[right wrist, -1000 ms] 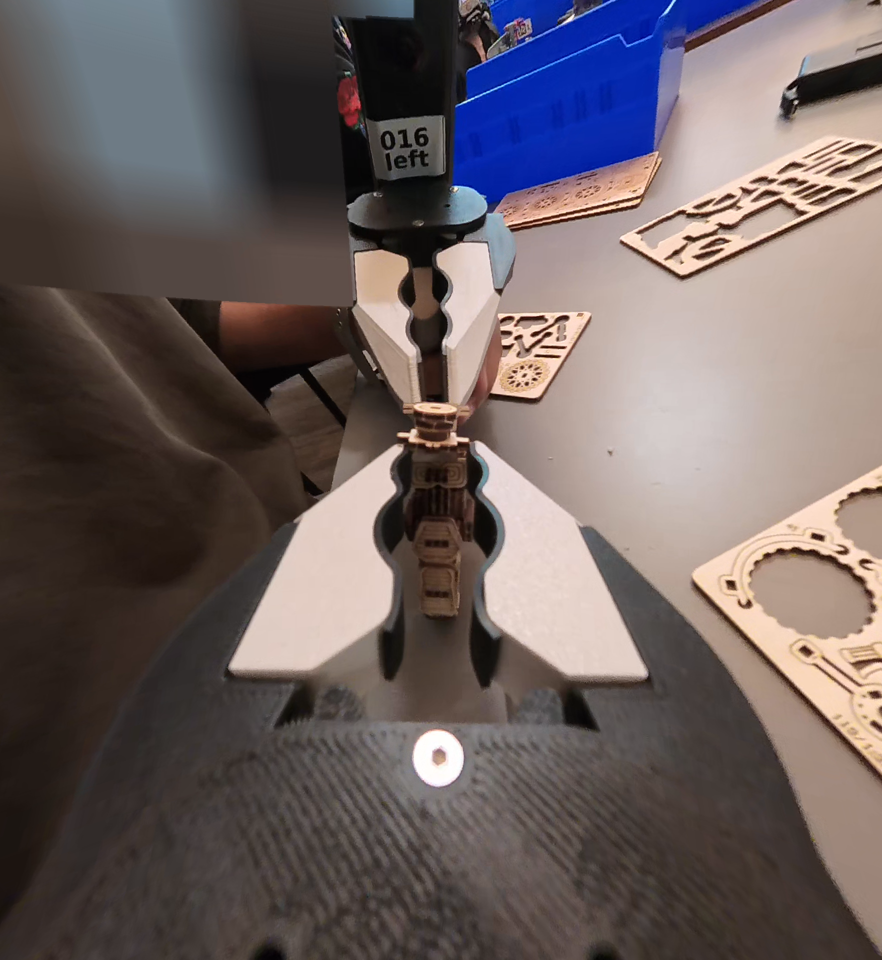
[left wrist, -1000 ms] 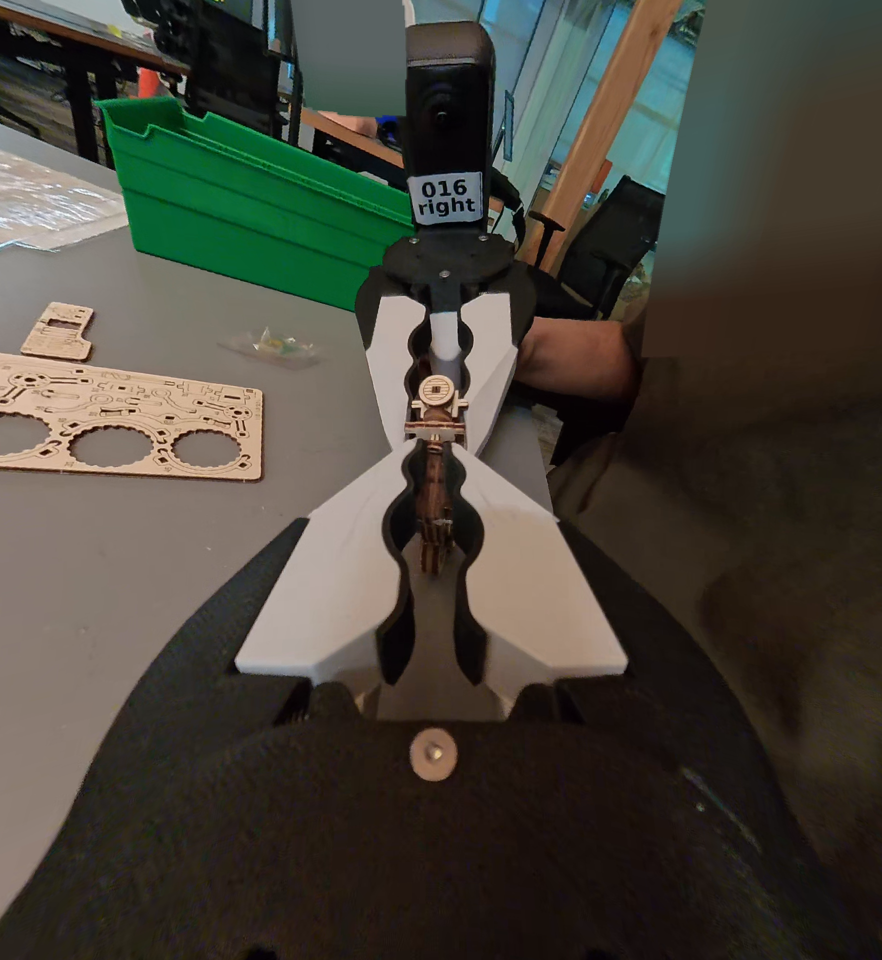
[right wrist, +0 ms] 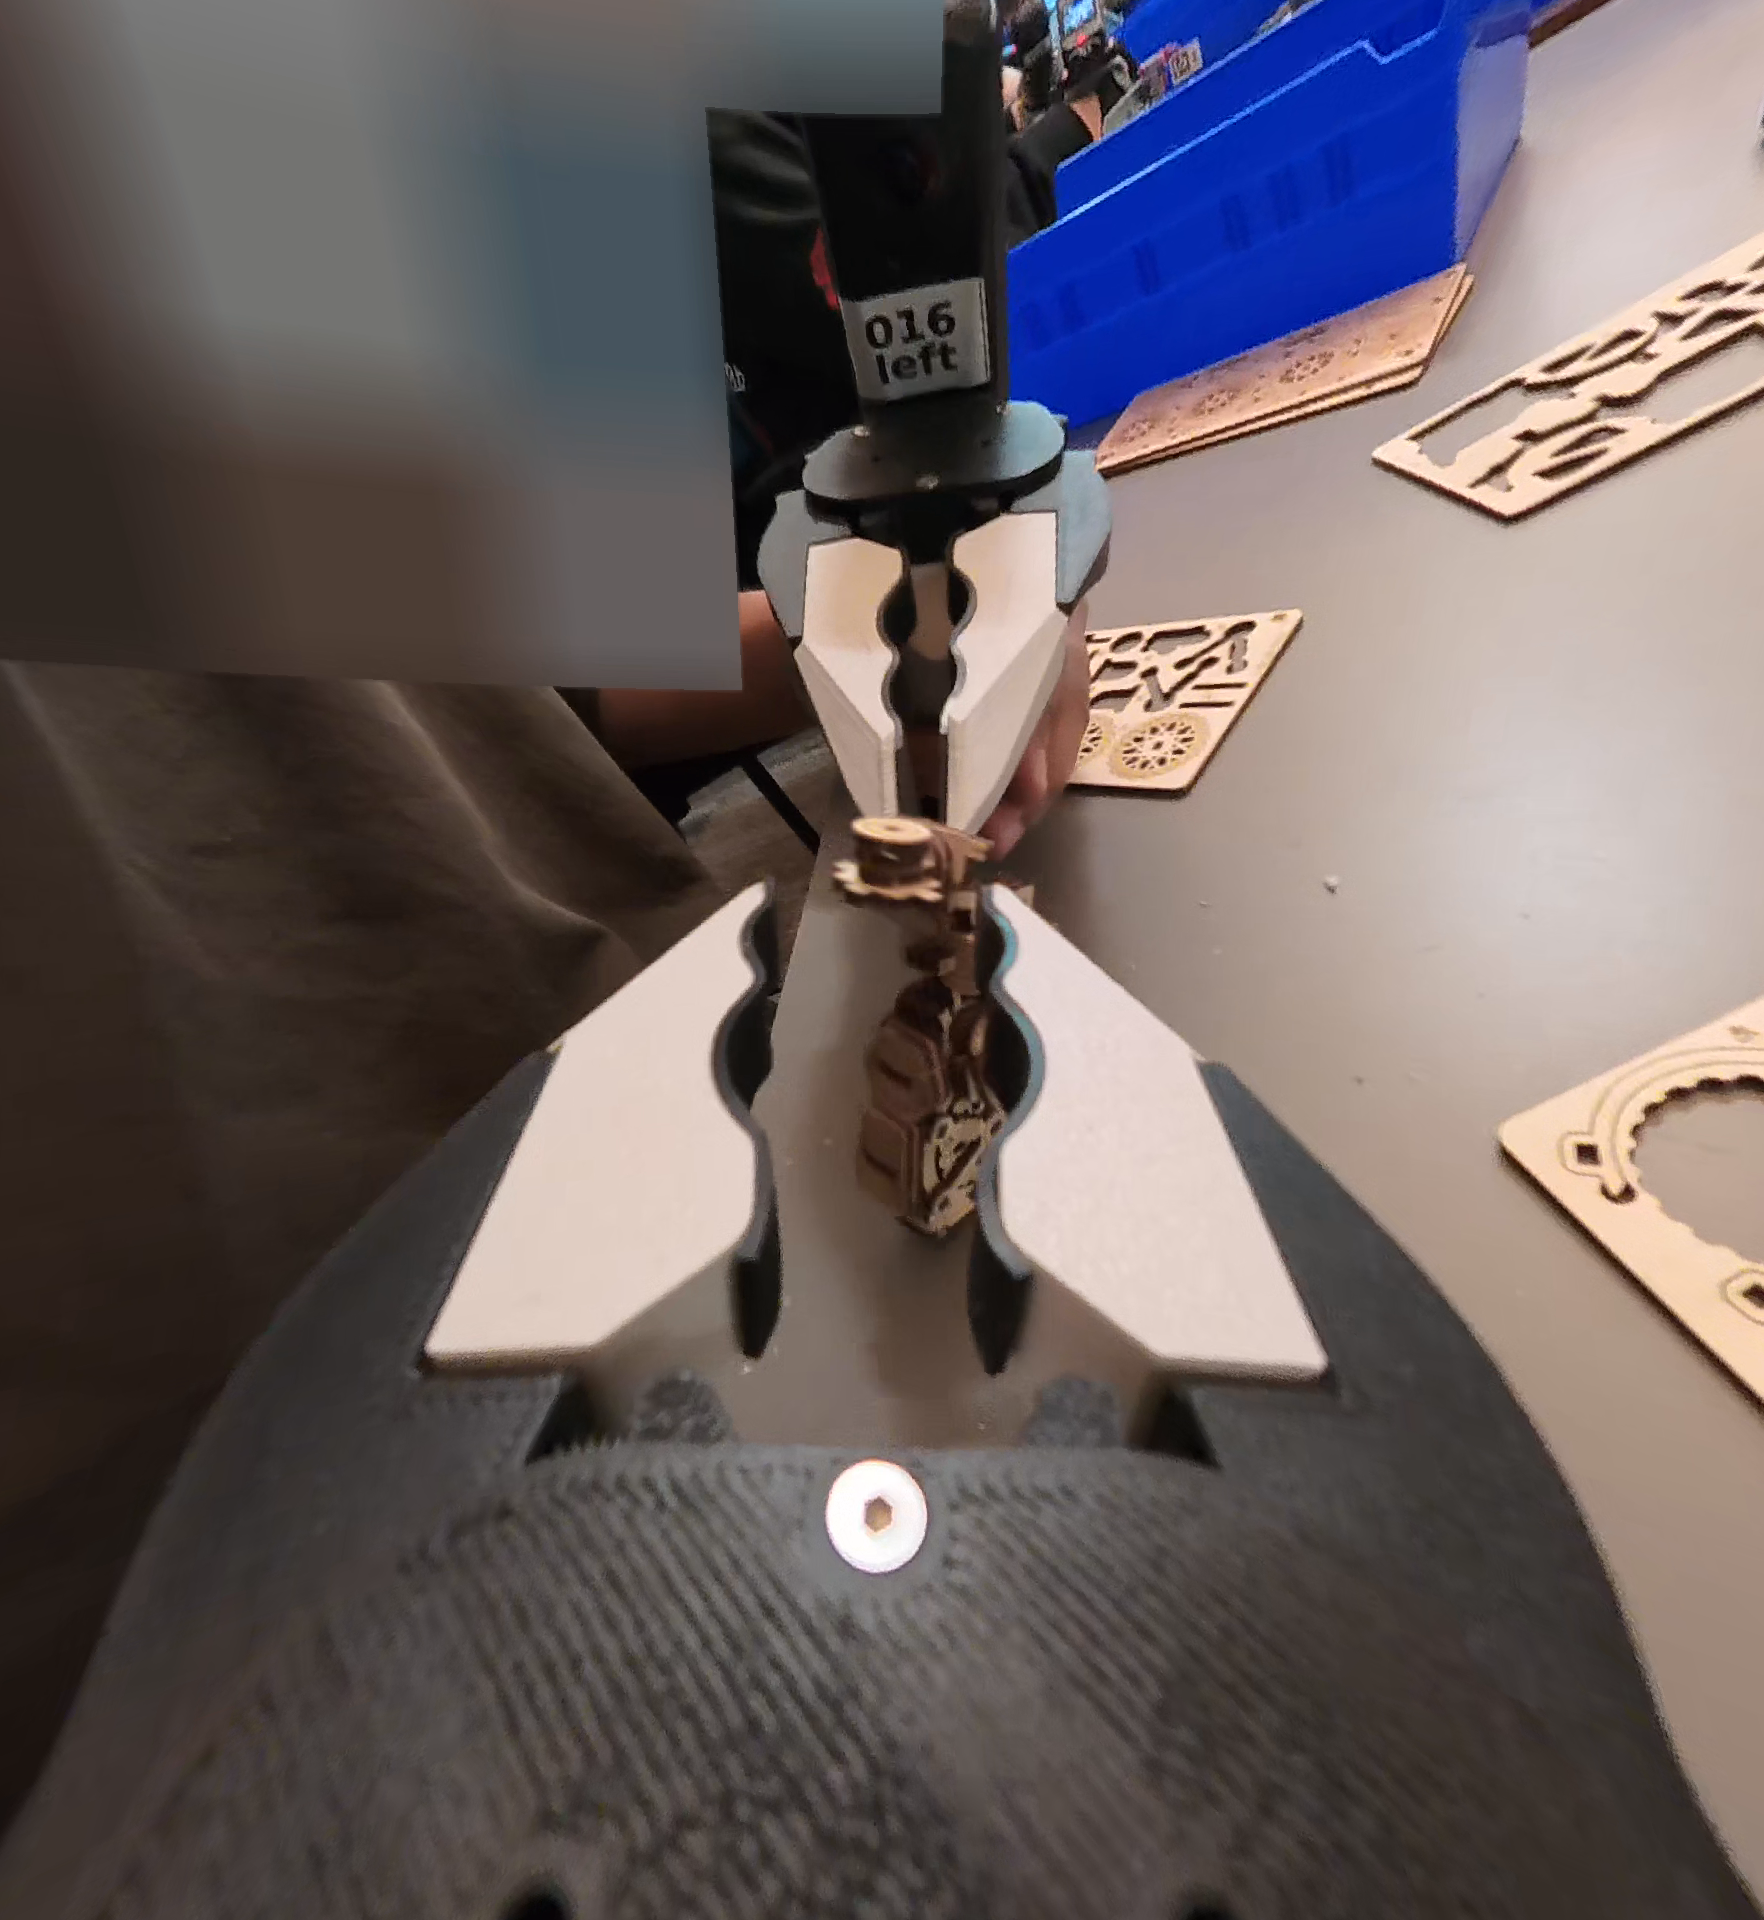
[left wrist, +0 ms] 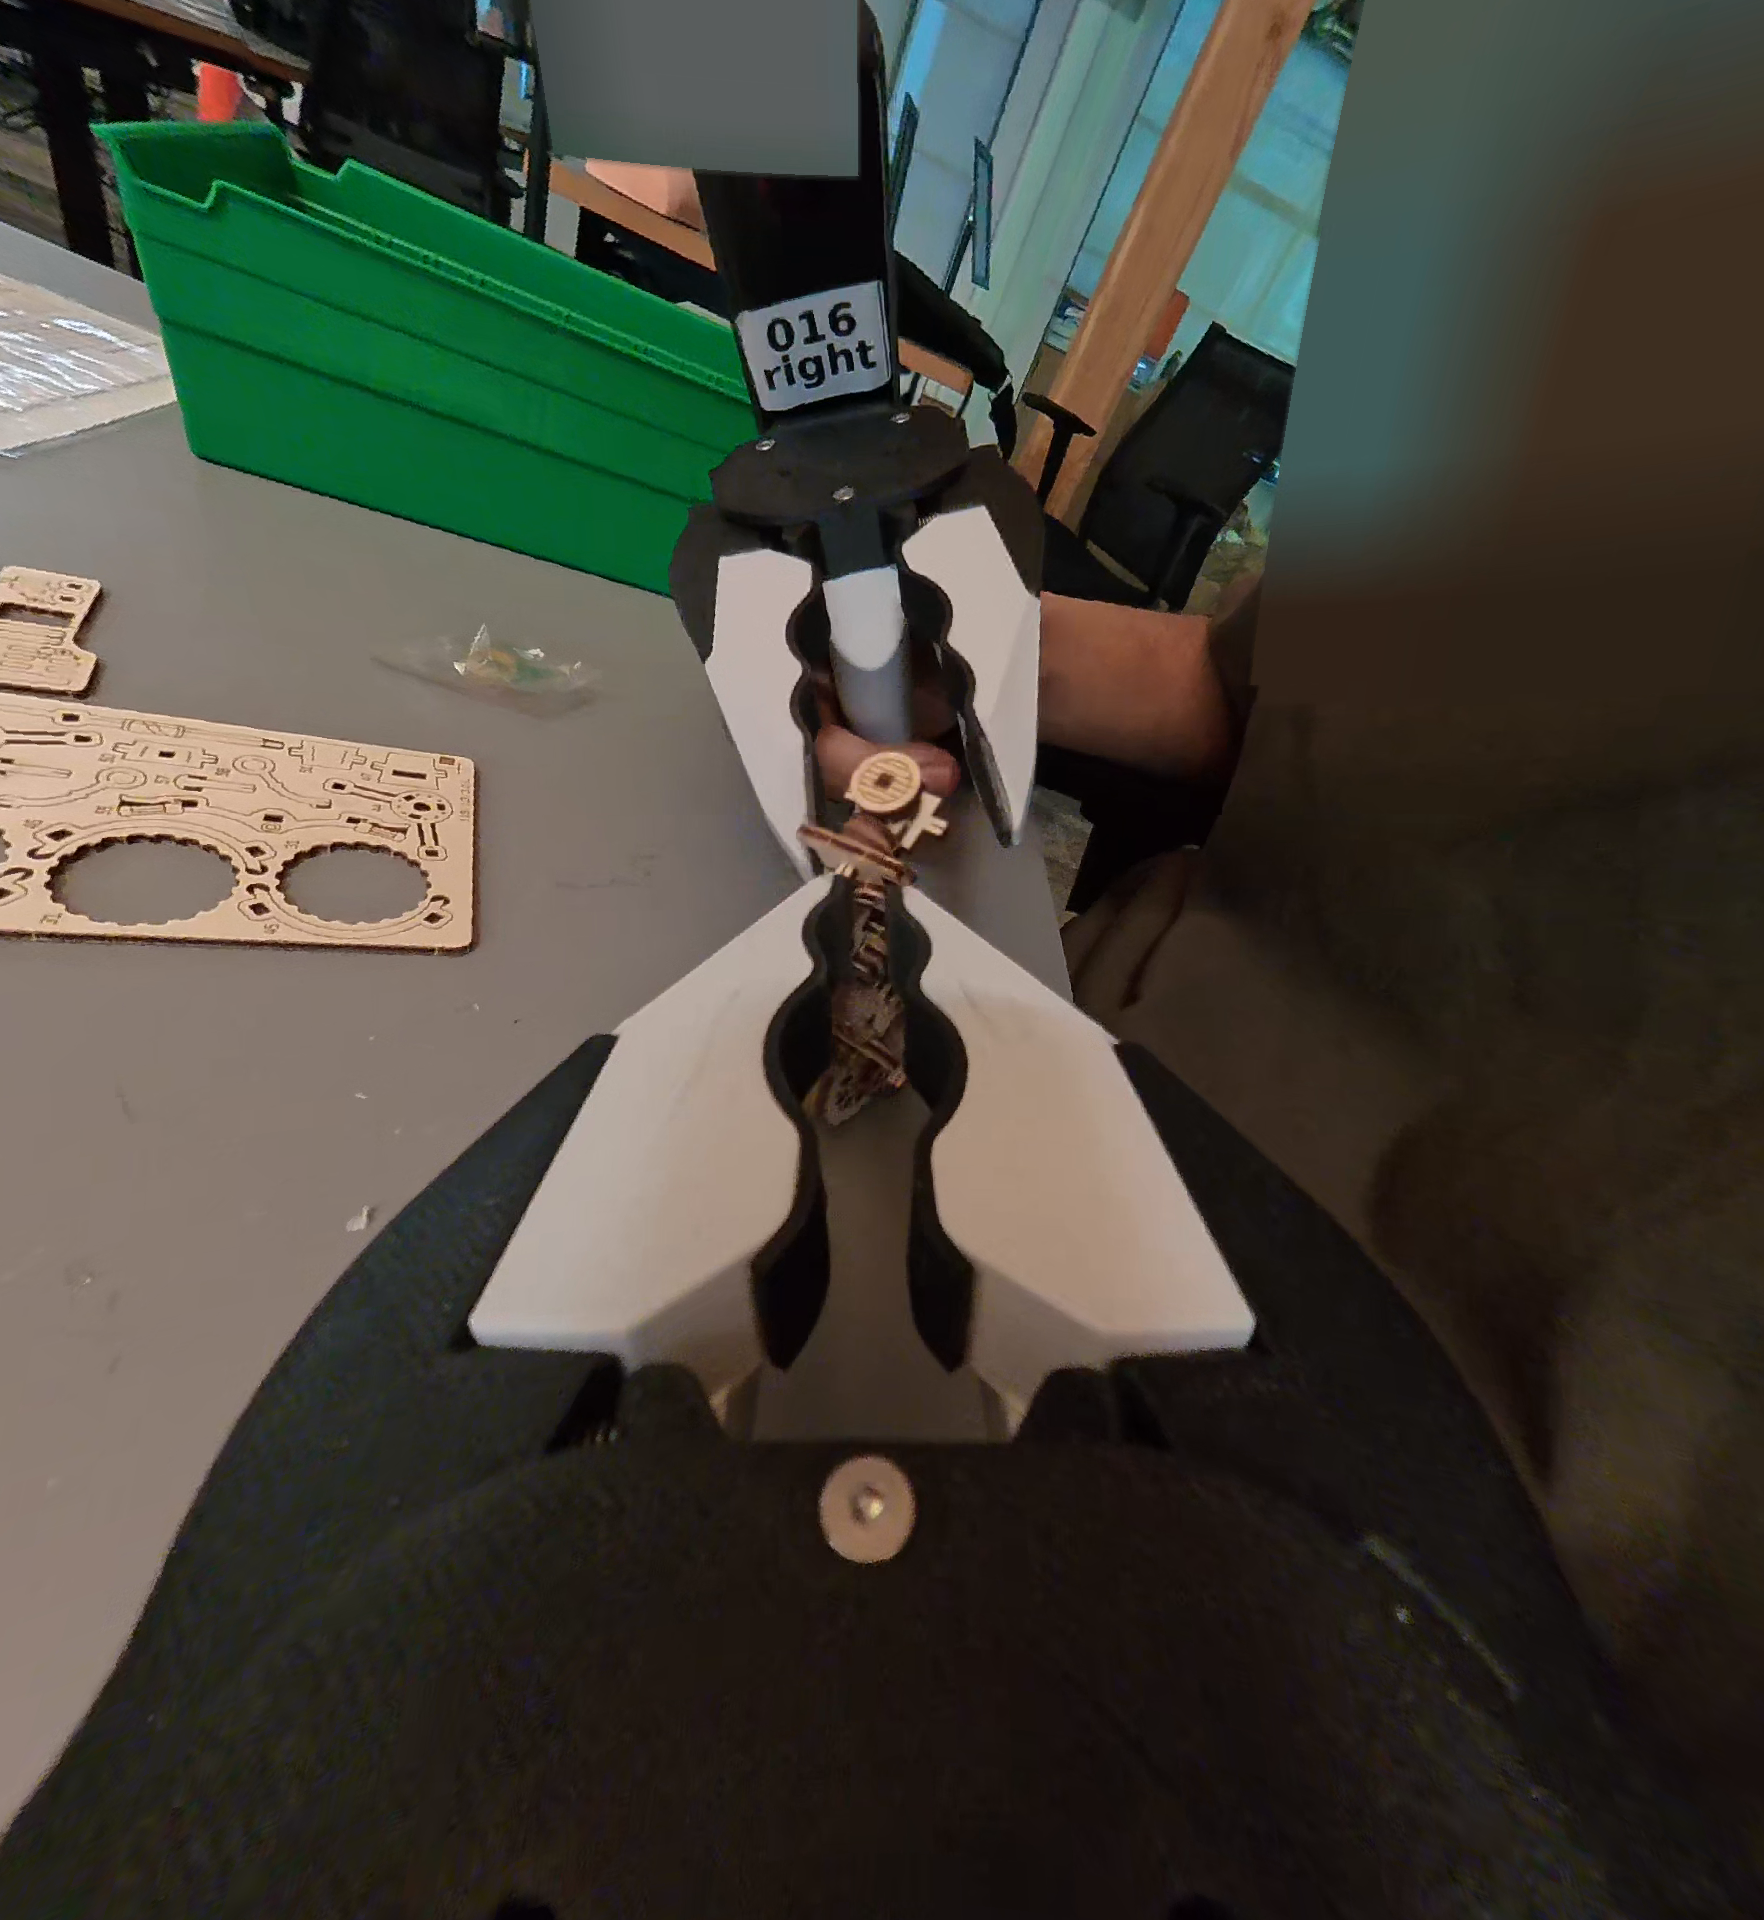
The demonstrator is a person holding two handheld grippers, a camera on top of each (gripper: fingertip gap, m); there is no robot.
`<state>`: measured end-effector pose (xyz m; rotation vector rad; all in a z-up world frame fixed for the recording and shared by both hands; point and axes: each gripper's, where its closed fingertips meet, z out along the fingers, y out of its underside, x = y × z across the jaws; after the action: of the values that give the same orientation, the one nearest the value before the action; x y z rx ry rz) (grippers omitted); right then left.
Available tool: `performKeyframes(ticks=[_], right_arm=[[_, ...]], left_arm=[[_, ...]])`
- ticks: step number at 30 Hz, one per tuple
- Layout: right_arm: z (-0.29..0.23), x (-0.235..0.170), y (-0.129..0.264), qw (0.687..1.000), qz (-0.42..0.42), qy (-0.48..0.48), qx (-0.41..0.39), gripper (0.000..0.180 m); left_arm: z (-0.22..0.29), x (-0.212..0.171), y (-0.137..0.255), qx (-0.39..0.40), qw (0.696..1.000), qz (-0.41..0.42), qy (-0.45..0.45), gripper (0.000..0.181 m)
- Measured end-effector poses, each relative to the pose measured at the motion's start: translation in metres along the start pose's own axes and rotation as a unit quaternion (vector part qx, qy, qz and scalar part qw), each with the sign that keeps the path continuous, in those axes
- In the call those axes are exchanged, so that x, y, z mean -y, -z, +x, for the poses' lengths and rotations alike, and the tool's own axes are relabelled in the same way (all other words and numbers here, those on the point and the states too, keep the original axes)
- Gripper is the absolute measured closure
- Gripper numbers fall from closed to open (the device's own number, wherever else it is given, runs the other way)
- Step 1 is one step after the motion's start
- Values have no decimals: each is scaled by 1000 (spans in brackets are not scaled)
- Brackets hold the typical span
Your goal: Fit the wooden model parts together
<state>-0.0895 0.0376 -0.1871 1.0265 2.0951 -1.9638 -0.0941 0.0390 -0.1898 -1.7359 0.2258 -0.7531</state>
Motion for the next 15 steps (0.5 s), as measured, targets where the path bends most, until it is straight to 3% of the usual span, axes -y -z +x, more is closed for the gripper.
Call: performKeyframes(ticks=[15], right_arm=[[3, -1, 0, 1000, -15, 10, -19, 158]], left_arm=[[2, 0, -1, -5, 1000, 1, -2, 178]])
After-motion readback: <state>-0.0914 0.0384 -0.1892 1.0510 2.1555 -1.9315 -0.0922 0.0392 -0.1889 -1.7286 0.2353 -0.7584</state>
